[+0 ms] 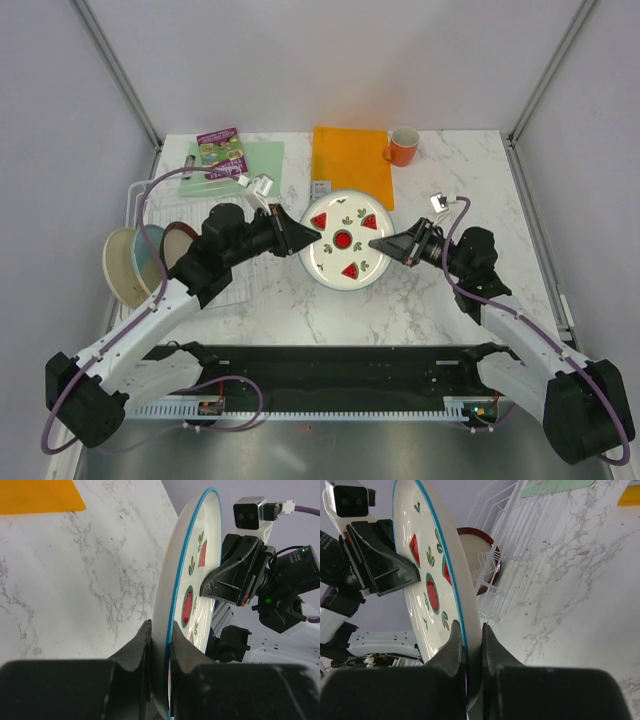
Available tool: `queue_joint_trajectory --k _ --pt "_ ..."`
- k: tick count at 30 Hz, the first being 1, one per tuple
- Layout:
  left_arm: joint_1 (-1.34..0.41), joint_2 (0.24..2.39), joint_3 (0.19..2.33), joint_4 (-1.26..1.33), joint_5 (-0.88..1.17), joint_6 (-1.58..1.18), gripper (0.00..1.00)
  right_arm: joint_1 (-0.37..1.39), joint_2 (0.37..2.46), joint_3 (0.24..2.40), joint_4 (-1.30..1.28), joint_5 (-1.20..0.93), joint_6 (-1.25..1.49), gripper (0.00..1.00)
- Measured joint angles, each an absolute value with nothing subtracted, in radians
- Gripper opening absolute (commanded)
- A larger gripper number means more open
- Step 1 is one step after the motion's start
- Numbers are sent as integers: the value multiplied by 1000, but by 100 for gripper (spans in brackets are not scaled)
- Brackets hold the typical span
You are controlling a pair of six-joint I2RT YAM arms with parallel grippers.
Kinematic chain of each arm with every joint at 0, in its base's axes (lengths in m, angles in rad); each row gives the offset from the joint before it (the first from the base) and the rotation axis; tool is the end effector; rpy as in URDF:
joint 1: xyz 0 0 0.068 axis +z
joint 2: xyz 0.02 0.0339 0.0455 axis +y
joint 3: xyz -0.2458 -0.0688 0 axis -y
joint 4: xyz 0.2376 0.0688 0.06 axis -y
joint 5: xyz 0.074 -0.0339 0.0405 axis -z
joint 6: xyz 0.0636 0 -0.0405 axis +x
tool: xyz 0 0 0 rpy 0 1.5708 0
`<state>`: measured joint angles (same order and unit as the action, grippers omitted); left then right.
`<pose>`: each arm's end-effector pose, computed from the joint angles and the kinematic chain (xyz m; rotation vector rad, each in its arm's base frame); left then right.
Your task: Unload the plates from the dish rack
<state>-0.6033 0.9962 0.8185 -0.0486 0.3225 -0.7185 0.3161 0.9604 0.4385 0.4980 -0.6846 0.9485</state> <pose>0.2041 -0.1651 0.3067 0.1395 1.9576 -1.2008 0.2139 0.1123 0.2455 -0.0338 1.8143 1.4816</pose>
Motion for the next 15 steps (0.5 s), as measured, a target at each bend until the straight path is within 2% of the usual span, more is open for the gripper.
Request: queue_joint_trajectory --k 1,2,3,4,7,9,15 --pt "-603 991 816 -43 322 -723 35 315 960 434 512 -686 953 0" --pt "-603 983 813 -41 323 -725 45 315 959 428 524 -688 961 0" --pt "-604 976 809 -42 319 -725 49 317 955 426 533 -689 965 0" --pt "-609 973 805 -41 310 -724 60 323 944 426 529 -675 960 0" --pt "-625 960 805 -57 277 -706 81 335 884 427 431 -622 918 0" --pt "-631 931 805 -101 216 -678 86 336 819 439 297 -558 863 0" --pt "-630 766 807 -271 -61 -575 88 317 743 566 -67 -321 701 0"
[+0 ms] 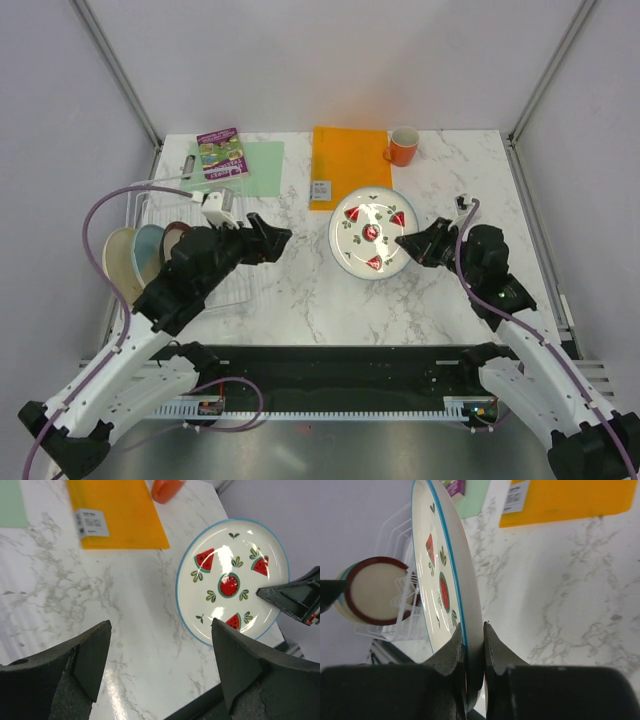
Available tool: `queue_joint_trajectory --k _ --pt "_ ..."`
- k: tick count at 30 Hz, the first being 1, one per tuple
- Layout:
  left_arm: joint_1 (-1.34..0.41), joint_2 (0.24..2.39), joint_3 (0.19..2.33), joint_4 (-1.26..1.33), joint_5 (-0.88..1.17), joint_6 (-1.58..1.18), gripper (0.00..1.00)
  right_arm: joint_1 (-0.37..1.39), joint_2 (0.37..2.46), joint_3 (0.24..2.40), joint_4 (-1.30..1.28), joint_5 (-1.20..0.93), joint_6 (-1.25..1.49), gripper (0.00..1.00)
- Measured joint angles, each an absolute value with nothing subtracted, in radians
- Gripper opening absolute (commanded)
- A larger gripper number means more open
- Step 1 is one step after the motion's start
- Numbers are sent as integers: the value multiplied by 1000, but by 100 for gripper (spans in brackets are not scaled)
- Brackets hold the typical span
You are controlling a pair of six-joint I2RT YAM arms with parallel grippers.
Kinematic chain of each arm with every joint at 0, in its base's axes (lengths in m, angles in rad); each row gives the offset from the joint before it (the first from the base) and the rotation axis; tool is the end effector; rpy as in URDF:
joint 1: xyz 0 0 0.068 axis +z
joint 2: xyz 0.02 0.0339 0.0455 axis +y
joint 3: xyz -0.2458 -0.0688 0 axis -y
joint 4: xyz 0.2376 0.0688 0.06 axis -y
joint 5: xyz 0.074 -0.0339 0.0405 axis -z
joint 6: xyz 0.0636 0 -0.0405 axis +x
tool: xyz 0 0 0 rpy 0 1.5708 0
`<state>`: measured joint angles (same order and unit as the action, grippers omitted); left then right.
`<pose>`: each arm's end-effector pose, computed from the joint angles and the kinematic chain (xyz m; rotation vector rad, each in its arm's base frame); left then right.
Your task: Unload the plates from the dish rack
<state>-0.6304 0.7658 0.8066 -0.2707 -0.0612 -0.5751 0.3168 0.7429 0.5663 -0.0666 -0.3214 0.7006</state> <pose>0.1733 -0.1216 0.3222 0.0063 1.8740 -0.7950 0.1969 0.0857 0.2647 0.1263 1.9166 0.9957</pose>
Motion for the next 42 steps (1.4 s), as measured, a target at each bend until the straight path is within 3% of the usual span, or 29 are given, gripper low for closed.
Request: queue_joint_trajectory --k 1,5,12,33,34,36,38,42 --pt "-630 738 807 -290 -94 -562 93 315 748 579 -95 -295 686 0" --pt "-630 599 818 -390 -239 -506 93 270 810 610 -212 -229 614 0" --pt "-630 439 881 -501 -411 -445 93 12 986 610 -288 -306 574 0" --pt "-630 426 885 -598 -498 -426 93 -30 1312 553 -70 -508 575 0" --pt "-630 426 885 -598 -499 -426 93 -31 1332 553 -53 -519 577 2" --pt "-630 426 885 -598 -505 -426 93 -31 1377 553 -17 -542 582 30" --pt "-630 426 885 -599 -513 -426 93 -33 1416 554 15 -560 584 48" --pt "-630 426 885 -600 -522 -426 93 -29 1460 545 7 -487 546 57"
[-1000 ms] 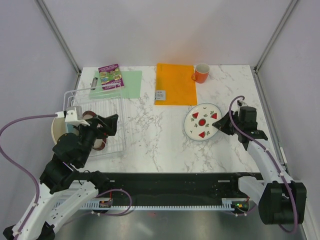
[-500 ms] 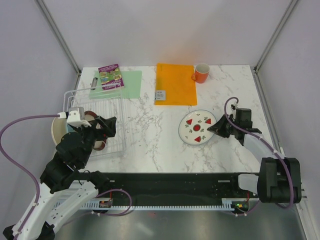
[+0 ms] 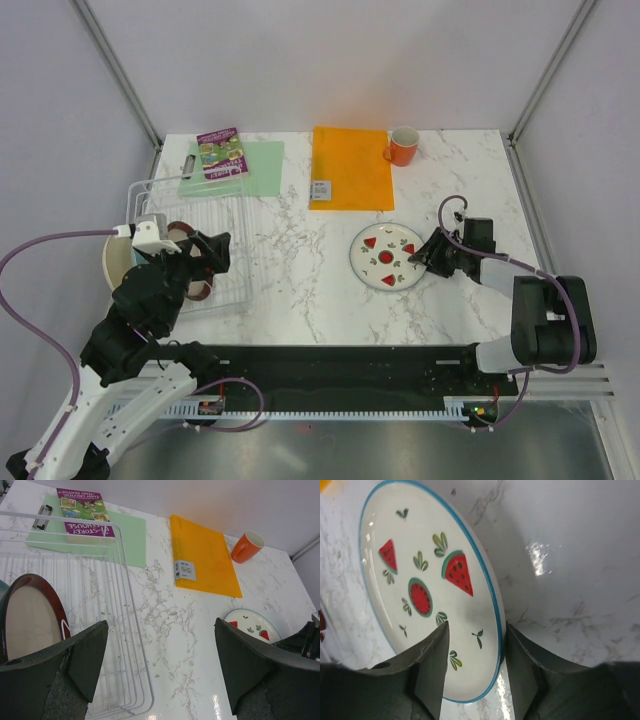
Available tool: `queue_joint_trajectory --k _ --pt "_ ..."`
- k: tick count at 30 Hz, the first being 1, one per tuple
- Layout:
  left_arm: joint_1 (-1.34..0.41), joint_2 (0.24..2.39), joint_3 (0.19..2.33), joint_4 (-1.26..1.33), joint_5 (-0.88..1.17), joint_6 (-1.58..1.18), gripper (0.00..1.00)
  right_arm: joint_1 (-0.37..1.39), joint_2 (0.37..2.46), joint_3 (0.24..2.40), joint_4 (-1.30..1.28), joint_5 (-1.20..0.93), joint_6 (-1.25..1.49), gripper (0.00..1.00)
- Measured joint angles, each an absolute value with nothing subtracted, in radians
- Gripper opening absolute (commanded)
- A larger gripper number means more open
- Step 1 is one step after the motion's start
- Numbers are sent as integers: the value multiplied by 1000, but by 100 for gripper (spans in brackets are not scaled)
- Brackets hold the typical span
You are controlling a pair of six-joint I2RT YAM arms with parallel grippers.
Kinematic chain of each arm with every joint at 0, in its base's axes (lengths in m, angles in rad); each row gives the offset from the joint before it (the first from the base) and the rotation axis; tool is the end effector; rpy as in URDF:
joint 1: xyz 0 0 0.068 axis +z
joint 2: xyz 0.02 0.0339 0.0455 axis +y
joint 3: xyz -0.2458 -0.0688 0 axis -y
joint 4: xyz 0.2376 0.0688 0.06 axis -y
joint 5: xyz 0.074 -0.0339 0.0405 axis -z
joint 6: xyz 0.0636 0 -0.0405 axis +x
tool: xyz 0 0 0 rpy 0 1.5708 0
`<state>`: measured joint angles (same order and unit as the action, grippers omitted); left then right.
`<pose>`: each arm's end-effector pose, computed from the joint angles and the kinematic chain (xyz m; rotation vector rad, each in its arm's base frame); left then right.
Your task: Unload the plates from the dish rack
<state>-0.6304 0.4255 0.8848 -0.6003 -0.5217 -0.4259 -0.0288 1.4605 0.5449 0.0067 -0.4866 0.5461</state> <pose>0.1078 -0.0394 0.3559 -0.2133 1.6913 -0.3436 0.2661 0.0221 0.1032 0.5050 2.4613 0.8208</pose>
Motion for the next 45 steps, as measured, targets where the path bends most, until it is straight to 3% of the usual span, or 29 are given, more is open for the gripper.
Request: queue_joint_trajectory --k 5,14,23,35,45 --pt "-630 432 885 -605 -525 -426 90 -22 1374 525 0 -363 511 73" --pt "-630 497 893 -666 -623 -427 91 -22 1141 514 -177 -130 452 78" --pt "-630 635 972 -839 -804 -518 92 -17 771 567 -336 -108 425 81" --pt "-630 779 1002 -1102 -971 -760 89 -17 751 578 -428 -154 418 81" --pt "-626 713 1003 -1212 -1057 -868 86 -17 752 578 -435 -183 418 81"
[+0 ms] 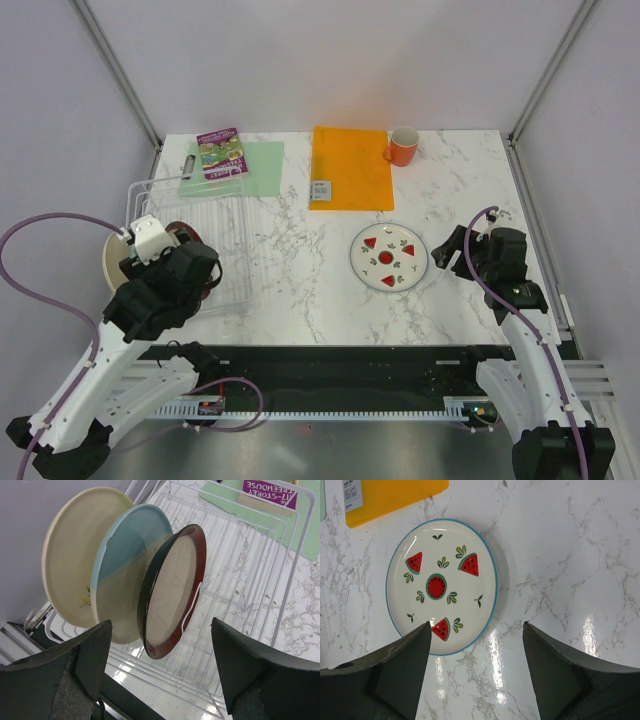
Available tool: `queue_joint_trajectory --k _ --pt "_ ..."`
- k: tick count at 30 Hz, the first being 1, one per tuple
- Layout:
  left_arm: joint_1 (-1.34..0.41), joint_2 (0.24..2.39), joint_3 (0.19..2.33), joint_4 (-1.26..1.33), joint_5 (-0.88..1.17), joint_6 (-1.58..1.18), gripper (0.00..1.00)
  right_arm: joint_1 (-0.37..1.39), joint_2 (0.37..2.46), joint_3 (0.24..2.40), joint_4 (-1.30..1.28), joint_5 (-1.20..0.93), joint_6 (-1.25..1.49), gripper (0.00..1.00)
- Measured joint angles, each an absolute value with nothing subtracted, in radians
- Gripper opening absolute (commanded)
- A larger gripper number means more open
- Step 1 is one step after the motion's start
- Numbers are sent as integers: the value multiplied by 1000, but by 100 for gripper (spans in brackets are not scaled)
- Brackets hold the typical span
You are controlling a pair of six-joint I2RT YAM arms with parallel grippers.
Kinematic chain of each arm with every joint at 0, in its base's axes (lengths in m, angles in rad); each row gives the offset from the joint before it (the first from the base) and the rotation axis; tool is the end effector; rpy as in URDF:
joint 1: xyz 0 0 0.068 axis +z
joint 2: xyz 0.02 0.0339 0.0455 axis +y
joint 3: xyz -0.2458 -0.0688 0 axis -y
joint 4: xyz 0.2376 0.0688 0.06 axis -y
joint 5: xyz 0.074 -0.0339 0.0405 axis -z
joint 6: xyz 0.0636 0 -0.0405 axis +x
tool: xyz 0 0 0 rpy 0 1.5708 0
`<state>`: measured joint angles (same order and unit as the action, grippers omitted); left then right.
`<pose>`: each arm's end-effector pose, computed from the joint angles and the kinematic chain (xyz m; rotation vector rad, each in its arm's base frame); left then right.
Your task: Unload the plates from the dish rack
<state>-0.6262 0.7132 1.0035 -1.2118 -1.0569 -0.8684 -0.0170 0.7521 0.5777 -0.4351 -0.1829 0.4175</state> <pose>0.1202 -0.0186 0.3160 -0.6180 1.8958 0.3904 0.1970 0.0082 0.2211 0.3711 2.1690 0.4255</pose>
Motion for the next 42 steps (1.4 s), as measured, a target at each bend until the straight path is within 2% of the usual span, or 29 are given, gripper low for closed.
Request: queue_joint_trajectory --k 10,20,32,33,35,36,37,38,42 --pt "-593 694 960 -1073 -986 -783 86 -17 752 578 -435 -205 416 81" --pt "-228 751 892 -834 -680 -569 89 -17 752 578 -435 -213 414 81" --pt "-23 796 843 -714 -488 -480 88 -17 776 577 -434 -217 411 81" --pt "-15 809 843 -708 -484 -479 88 -17 777 577 -434 -217 411 81" --pt "7 836 843 -702 -471 -477 79 -17 781 577 -434 -217 410 81" --pt "15 846 843 -702 -469 -476 73 -17 783 577 -434 -218 410 81" --pt "24 853 844 -701 -467 -473 63 -17 783 577 -434 -218 410 81" --pt "31 858 843 -701 -468 -469 59 -17 783 577 -434 -220 410 81" --pt "43 874 855 -712 -490 -454 57 -17 783 577 -434 -222 410 81"
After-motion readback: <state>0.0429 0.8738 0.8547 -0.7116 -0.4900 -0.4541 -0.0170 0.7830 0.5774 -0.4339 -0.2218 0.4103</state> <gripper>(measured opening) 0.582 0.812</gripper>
